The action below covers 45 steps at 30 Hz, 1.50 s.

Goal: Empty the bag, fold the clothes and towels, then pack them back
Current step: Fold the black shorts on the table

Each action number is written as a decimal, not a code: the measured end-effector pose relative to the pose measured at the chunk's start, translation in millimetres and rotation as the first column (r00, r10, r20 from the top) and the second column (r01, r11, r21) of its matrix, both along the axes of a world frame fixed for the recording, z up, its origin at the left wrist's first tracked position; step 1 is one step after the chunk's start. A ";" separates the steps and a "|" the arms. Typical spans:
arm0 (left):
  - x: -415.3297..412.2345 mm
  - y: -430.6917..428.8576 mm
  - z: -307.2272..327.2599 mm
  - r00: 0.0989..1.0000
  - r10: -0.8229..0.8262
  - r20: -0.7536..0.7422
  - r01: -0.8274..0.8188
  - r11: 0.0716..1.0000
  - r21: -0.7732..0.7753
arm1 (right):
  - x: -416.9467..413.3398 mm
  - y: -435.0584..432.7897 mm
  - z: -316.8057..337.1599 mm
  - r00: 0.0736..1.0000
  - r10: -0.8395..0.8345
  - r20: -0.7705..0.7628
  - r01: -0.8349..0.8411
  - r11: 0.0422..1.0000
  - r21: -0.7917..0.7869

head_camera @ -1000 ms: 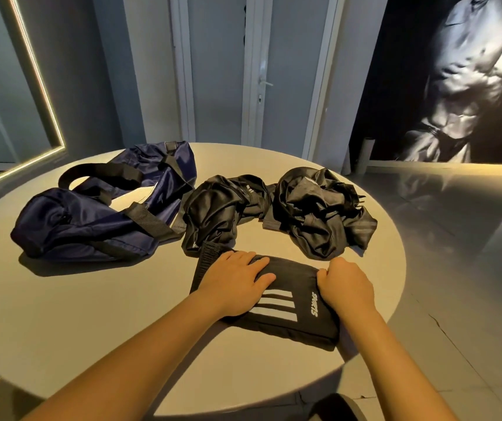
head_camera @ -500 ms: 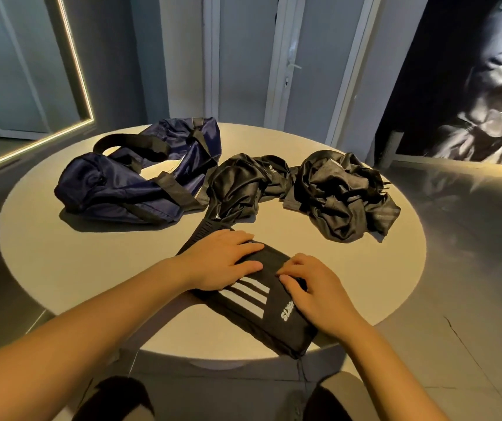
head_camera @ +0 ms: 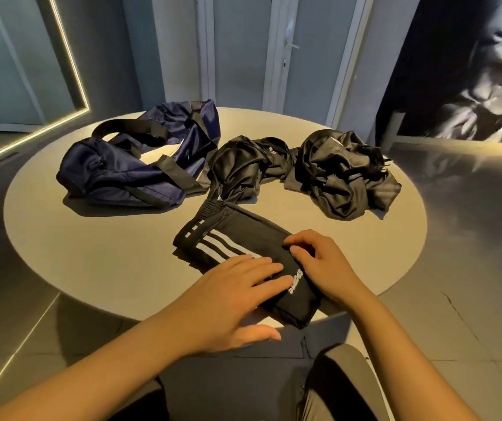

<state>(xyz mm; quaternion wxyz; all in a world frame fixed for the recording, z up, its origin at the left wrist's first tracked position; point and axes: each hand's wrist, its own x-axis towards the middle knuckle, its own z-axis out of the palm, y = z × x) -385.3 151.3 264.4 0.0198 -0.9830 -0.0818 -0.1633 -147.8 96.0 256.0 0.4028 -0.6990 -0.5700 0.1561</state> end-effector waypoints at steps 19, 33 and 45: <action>14.7 -24.8 17.9 0.980 0.147 0.135 -0.086 0.922 -0.378 | 20.3 -67.4 34.2 0.872 0.337 -0.356 -0.401 0.908 -0.123; 24.6 -2.7 47.3 0.754 0.627 0.197 -0.135 0.441 -0.888 | -9.4 -65.8 34.2 0.925 0.172 -0.339 -0.156 0.985 0.074; 5.5 24.2 143.0 0.725 0.548 0.417 0.113 0.503 -0.857 | -28.4 -9.3 141.8 0.781 0.195 -0.594 -0.069 0.971 0.228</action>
